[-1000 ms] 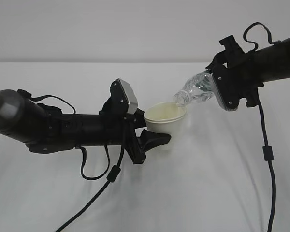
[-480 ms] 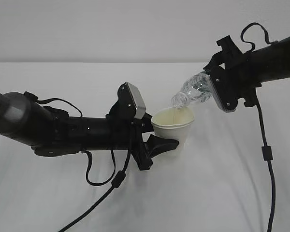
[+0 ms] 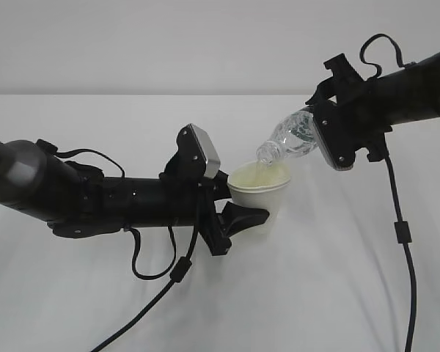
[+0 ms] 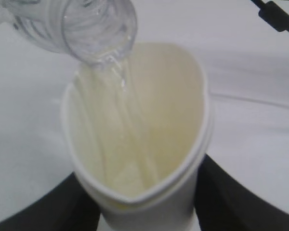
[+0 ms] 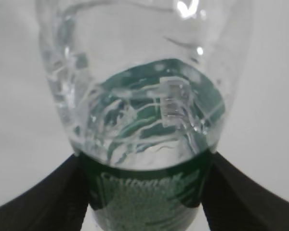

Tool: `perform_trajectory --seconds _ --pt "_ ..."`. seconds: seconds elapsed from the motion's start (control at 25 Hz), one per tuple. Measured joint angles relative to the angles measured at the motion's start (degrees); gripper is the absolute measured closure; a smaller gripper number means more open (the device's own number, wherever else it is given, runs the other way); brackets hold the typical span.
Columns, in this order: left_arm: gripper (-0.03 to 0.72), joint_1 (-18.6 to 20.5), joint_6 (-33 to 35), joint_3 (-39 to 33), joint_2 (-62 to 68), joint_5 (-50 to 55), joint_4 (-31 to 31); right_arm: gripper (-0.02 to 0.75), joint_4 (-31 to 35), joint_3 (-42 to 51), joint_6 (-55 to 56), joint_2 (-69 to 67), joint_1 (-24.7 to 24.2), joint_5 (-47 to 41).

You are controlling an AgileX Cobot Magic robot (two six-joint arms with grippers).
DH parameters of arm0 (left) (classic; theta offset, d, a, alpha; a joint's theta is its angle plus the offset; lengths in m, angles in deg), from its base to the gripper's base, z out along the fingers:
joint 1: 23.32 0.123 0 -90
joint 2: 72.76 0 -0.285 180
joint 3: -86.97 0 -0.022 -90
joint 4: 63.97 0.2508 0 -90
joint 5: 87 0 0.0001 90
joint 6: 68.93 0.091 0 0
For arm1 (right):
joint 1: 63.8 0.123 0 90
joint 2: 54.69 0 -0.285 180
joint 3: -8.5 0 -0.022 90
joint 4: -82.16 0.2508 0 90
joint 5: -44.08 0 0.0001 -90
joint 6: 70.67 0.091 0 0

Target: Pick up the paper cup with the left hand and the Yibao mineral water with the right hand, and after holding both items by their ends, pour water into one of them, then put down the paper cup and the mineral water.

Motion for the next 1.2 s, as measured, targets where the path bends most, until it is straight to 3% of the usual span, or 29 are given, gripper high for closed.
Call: perform_trajectory --seconds 1.2 --pt "0.3 0.0 0.0 0.0 0.0 0.2 -1.1 0.239 0.0 0.0 0.0 0.0 0.0 -1.2"
